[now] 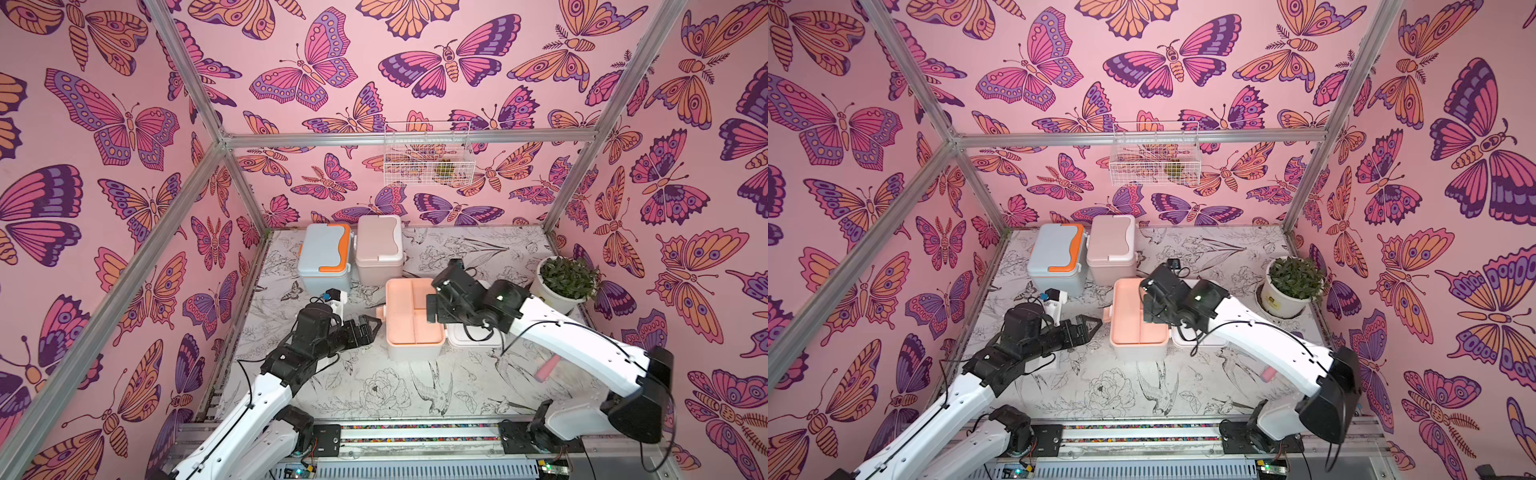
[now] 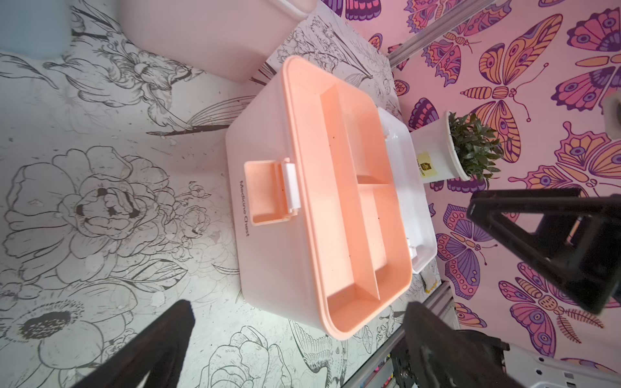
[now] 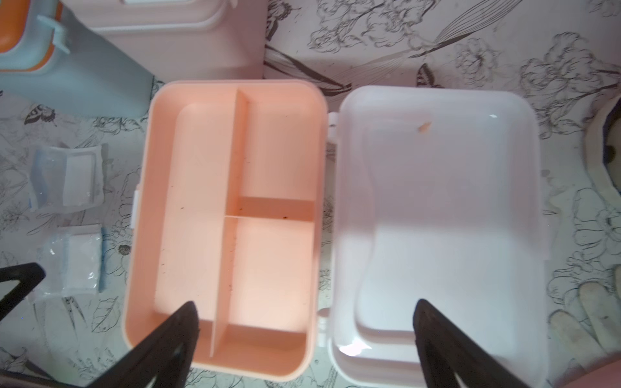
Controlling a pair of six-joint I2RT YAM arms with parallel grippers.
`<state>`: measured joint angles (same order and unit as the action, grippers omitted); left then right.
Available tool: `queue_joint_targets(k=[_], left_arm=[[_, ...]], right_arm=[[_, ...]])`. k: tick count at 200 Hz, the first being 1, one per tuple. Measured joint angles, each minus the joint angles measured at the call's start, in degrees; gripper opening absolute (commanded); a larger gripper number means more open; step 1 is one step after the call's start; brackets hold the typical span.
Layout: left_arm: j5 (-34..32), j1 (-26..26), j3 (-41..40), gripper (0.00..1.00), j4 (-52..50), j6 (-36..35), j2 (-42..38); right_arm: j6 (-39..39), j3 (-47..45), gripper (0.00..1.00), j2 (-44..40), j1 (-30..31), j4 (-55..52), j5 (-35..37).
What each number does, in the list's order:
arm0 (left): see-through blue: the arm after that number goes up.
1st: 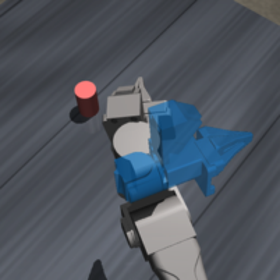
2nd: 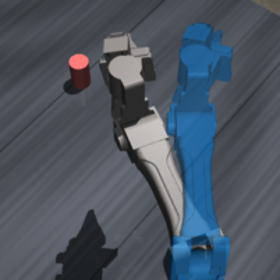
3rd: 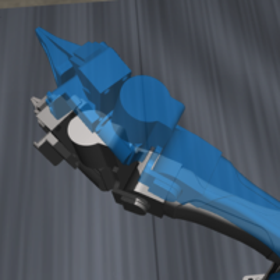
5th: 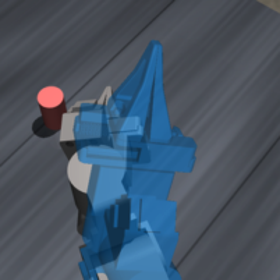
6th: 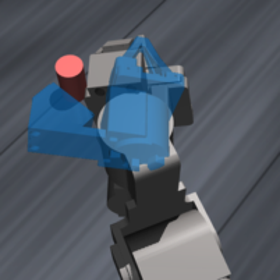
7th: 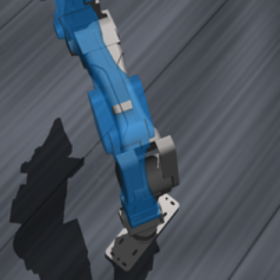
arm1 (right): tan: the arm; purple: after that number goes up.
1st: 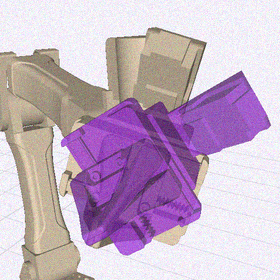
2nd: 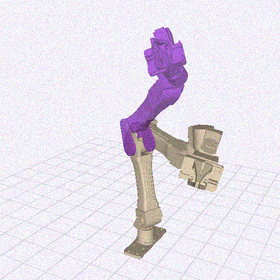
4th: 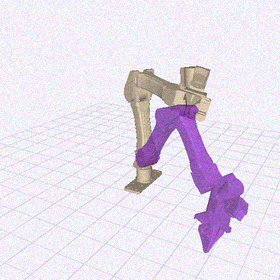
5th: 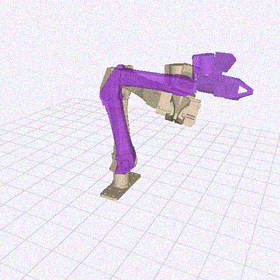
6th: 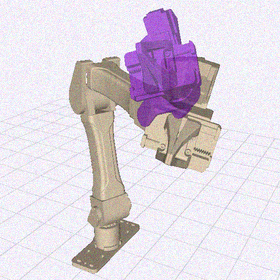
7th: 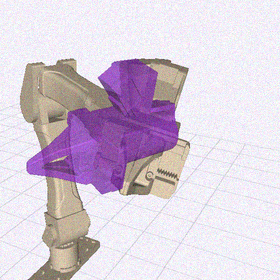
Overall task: Open first aid kits and take out gauze
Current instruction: Close the lid of the first aid kit.
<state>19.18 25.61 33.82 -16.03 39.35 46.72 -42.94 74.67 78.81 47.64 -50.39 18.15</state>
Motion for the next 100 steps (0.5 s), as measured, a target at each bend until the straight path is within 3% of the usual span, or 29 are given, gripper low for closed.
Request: queue_joint_targets(k=[24, 63, 100], left_arm=[[1.01, 2.49, 1.01, 1.0, 1.49, -0.07, 3.17], [2.73, 3.43, 1.66, 1.0, 4.22, -0.02, 9.84], [5.51, 3.87, 2.34, 1.0, 8.28, 0.68, 16.13]], right_arm=[[2.99, -9.42, 1.0, -5.44, -10.45, 3.26, -3.69], [6.1, -25.86, 1.0, -13.35, -29.86, 12.48, -16.02], [7.02, -35.34, 1.0, -14.56, -39.1, 24.0, -29.05]])
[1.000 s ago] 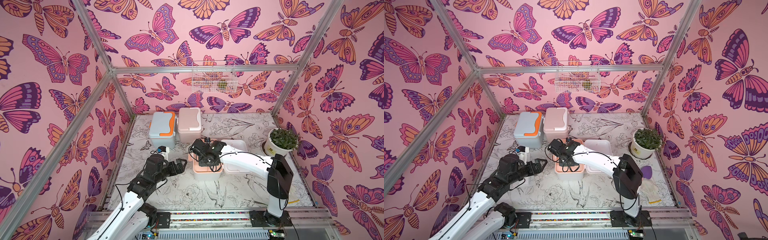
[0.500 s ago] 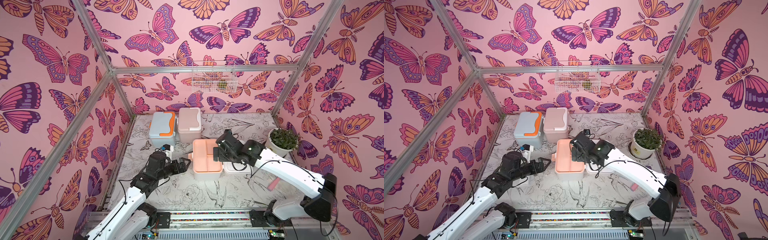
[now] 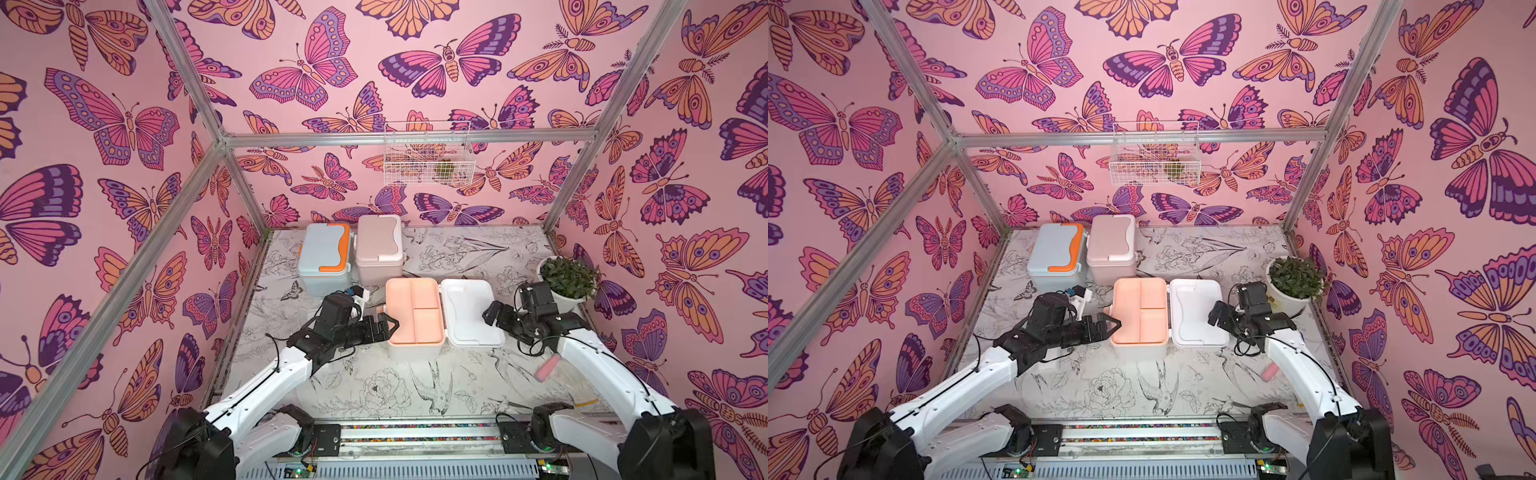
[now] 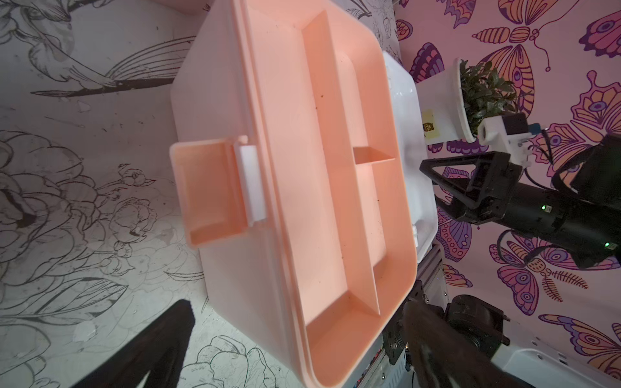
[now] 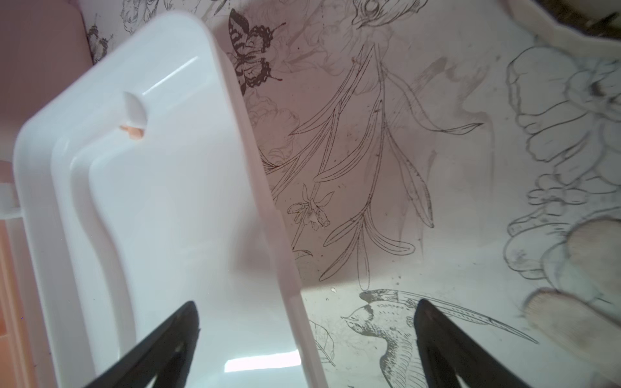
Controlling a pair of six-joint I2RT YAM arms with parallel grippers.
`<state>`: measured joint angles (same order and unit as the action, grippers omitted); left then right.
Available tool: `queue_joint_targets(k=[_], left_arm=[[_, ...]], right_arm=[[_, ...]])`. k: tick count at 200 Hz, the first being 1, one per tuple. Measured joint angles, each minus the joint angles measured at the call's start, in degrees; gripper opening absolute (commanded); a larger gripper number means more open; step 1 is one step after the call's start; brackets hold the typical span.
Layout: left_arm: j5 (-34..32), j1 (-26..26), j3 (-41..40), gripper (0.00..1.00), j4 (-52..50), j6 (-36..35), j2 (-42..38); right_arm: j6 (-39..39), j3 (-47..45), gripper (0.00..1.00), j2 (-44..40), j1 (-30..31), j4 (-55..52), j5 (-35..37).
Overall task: Open first aid kits and take out gauze
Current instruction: Close the lid of the first aid kit.
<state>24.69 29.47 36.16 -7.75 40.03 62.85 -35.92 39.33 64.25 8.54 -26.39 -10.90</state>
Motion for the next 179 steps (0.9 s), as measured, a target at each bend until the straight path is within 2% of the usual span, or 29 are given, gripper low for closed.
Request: queue_joint_targets(k=[33, 52, 80, 136, 179], left_arm=[[1.99, 1.64, 1.05, 1.0, 3.39, 0.87, 5.07], [2.45, 3.21, 1.99, 1.0, 4.59, 1.16, 7.21], [1.6, 3.69, 2.25, 1.0, 4.81, 1.29, 8.46], [0.85, 4.85, 2.84, 1.0, 6.69, 1.62, 12.28], [0.81, 5.68, 3.21, 1.0, 7.78, 1.75, 13.29]], right_arm=[[0.35, -0.5, 1.0, 7.43, -0.57, 9.09, -12.76], [0.02, -0.81, 0.99, 9.81, -0.59, 12.61, -17.79], [-0.11, -1.6, 0.99, 6.75, -1.4, 13.46, -19.54], [-0.07, 1.33, 0.99, -7.52, -1.46, 7.08, -20.72], [-0.02, 5.49, 0.99, -11.04, -1.44, 2.32, -20.61]])
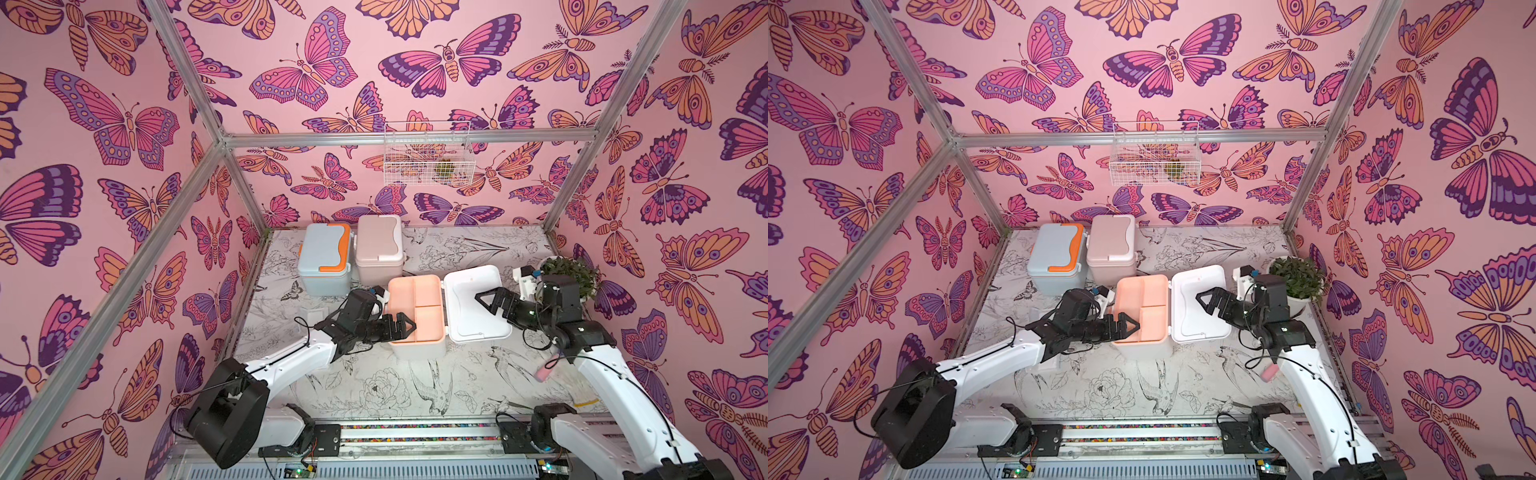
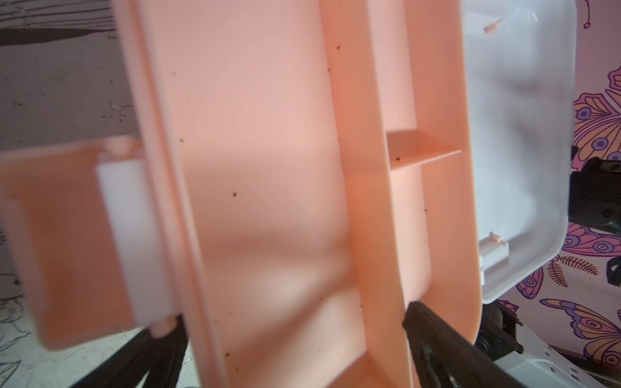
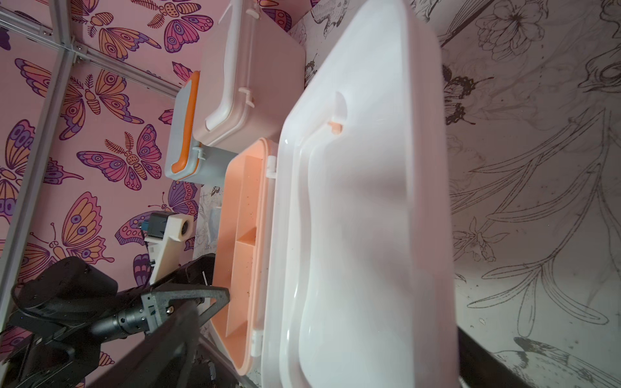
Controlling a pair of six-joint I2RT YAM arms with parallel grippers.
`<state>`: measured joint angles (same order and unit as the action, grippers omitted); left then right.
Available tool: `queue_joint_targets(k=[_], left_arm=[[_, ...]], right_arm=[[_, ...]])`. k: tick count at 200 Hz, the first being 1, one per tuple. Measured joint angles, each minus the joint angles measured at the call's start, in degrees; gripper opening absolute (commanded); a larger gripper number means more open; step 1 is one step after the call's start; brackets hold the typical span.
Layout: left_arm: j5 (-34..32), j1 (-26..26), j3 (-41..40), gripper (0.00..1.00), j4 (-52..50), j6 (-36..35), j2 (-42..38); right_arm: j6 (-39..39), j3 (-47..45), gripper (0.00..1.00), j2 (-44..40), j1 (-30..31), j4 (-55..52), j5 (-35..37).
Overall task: Open first aid kits and take out gauze
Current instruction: Close the lid of the first aid kit.
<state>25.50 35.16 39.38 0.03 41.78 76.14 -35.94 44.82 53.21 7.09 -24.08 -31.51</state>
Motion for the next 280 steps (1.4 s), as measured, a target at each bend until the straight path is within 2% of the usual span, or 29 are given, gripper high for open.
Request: queue_joint_targets(k=[81, 124, 149, 170, 202, 227, 255, 280], left_arm=[[1.01, 2.38, 0.02, 1.0, 1.9, 0.13, 0.07], [2.08, 3.69, 0.02, 1.0, 2.08, 0.74, -1.27], [2.16, 4.37, 0.02, 1.0, 2.71, 1.18, -1.57], [2.12, 4.96, -0.28, 1.0, 3.39, 1.84, -2.58], [1.6, 5.46, -2.89, 1.0, 6.25, 2.8, -7.02], [-1.09, 5.44, -7.56, 1.0, 7.72, 4.02, -13.4], [-6.32, 4.11, -12.37, 1.0, 4.04, 4.94, -22.53], [-10.67, 1.97, -12.94, 1.0, -1.51, 4.96, -29.24]], right_arm=[[0.85, 6.36, 0.99, -2.12, 0.52, -9.27, -0.63], [1.18, 8.37, 0.99, -2.71, 1.49, -10.84, -1.9], [-0.74, 8.44, 0.99, -2.71, 4.52, -10.1, -2.56], [-2.67, 8.48, 0.99, -2.4, 9.57, -7.85, -2.47], [-4.63, 8.94, 0.99, -0.26, 17.55, -4.26, -1.33], [-5.64, 8.98, 0.99, 2.75, 22.51, -1.6, -0.24], [-5.84, 8.98, 0.99, 5.55, 24.63, -0.79, 1.05], [-4.44, 9.31, 0.99, 6.93, 24.68, -1.97, 4.07]])
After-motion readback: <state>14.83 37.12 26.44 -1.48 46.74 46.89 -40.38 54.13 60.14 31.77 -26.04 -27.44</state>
